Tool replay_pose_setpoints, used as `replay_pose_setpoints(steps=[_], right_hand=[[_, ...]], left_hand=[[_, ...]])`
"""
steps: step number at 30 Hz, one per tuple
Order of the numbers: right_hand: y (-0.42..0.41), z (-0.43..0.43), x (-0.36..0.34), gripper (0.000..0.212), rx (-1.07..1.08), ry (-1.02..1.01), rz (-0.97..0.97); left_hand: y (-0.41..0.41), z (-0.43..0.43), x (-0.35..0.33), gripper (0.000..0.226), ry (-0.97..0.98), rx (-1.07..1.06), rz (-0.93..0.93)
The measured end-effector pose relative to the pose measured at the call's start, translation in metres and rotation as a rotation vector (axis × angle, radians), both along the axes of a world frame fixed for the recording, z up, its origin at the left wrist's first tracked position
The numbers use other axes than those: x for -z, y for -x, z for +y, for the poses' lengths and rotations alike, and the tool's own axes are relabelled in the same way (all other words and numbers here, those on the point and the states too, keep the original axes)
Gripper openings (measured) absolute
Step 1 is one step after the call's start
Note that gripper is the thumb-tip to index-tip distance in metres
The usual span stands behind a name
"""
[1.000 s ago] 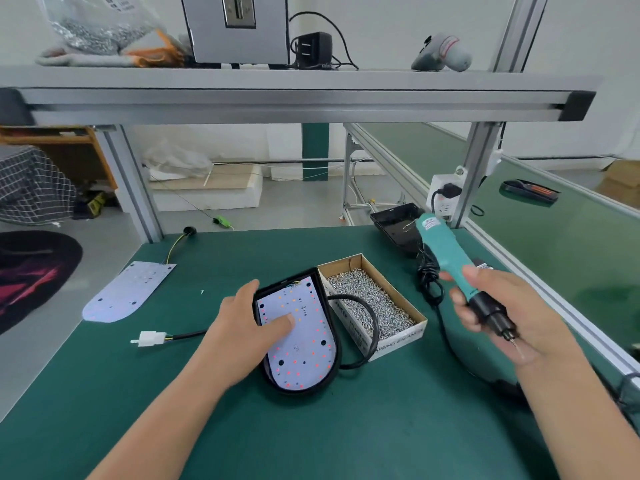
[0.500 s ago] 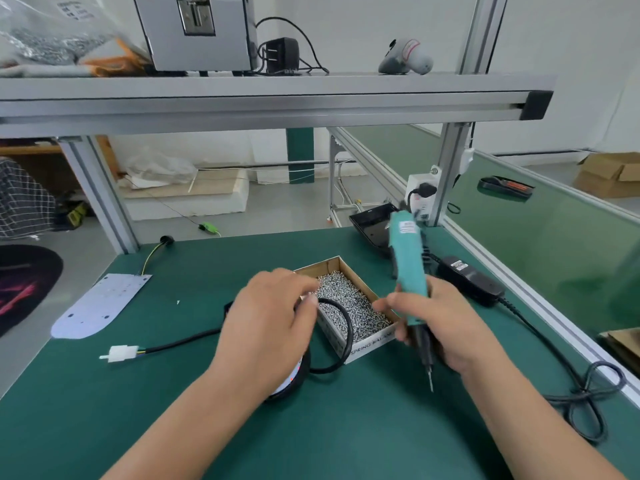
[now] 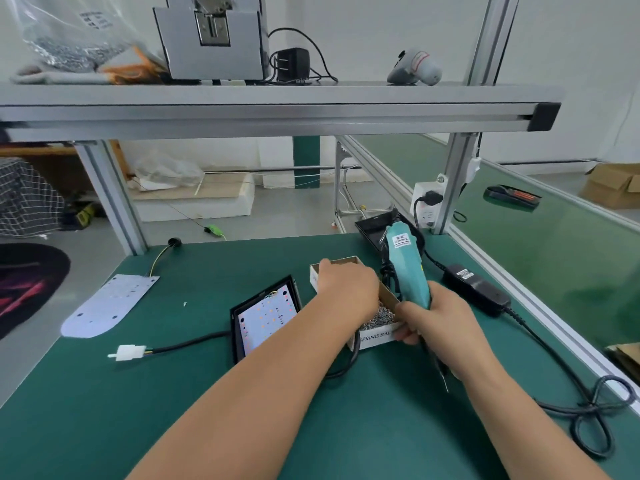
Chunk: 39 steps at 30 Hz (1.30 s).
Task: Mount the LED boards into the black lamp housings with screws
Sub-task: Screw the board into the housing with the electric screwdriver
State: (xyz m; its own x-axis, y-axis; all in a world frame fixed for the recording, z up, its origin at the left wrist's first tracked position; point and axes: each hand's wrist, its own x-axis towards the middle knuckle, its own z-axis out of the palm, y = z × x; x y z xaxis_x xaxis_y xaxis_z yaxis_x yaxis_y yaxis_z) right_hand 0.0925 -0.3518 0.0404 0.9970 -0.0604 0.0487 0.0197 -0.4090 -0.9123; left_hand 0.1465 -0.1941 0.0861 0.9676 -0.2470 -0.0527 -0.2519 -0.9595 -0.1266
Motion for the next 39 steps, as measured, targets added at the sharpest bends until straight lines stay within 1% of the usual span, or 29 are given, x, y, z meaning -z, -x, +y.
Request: replay_pose_setpoints(steps=[2,5,9,11,15,19,23,26,28,30,31,32,34,35,37,39], right_hand=[[0.0,0.0,0.001,0.021,0.005,-0.013,0.002],[-0.002,0.001,0.001,0.024,0.01,-0.017,0.002],[-0.003,0.002,0.001,0.02,0.012,0.008,-0.001],[-0.002,0.003,0.001,0.018,0.014,0.02,-0.005],[-0.001,0.004,0.001,0.013,0.038,0.007,-0.022],[0.0,0.005,0.0,0.014,0.039,0.011,-0.019],[-0.001,0.003,0.001,0.015,0.02,0.001,-0.005],[-0.002,0.002,0.003,0.019,0.014,-0.018,0.002],[-0.003,0.001,0.005,0.024,0.016,-0.029,0.004],[-0.004,0.001,0.006,0.027,0.033,-0.052,0.0],[-0.005,0.0,0.007,0.026,0.042,-0.058,-0.006],[-0.006,0.0,0.007,0.026,0.051,-0.057,-0.014],[-0.008,-0.002,0.008,0.025,0.057,-0.053,-0.023],[-0.009,-0.004,0.007,0.025,0.061,-0.054,-0.024],[-0.011,-0.007,0.007,0.025,0.067,-0.05,-0.033],[-0.009,-0.009,0.006,0.025,0.072,-0.05,-0.049]], left_hand=[[-0.006,-0.003,0.003,0.013,0.02,-0.005,0.004],[-0.01,-0.004,0.006,0.012,0.115,-0.015,0.005],[-0.01,-0.004,0.006,0.042,0.217,-0.03,0.039],[-0.01,-0.003,0.006,0.048,0.253,-0.029,0.038],[-0.007,-0.004,0.003,0.044,0.256,0.011,-0.034],[-0.004,-0.001,-0.001,0.04,0.267,-0.005,-0.028],[-0.005,0.006,-0.001,0.032,0.341,-0.013,-0.006],[-0.006,0.012,-0.003,0.02,0.377,0.004,-0.036],[-0.005,0.017,-0.006,0.017,0.449,0.022,-0.054],[-0.001,0.025,-0.012,0.017,0.632,0.024,-0.066],[0.004,0.029,-0.016,0.016,0.8,0.005,-0.057],[0.009,0.035,-0.021,0.015,1.04,-0.031,-0.015],[0.025,0.054,-0.028,0.015,1.558,-0.12,0.126],[0.031,0.068,-0.03,0.014,1.753,-0.152,0.173],[0.045,0.101,-0.027,0.012,2.013,-0.235,0.227],[0.059,0.134,-0.016,0.013,2.192,-0.336,0.293]])
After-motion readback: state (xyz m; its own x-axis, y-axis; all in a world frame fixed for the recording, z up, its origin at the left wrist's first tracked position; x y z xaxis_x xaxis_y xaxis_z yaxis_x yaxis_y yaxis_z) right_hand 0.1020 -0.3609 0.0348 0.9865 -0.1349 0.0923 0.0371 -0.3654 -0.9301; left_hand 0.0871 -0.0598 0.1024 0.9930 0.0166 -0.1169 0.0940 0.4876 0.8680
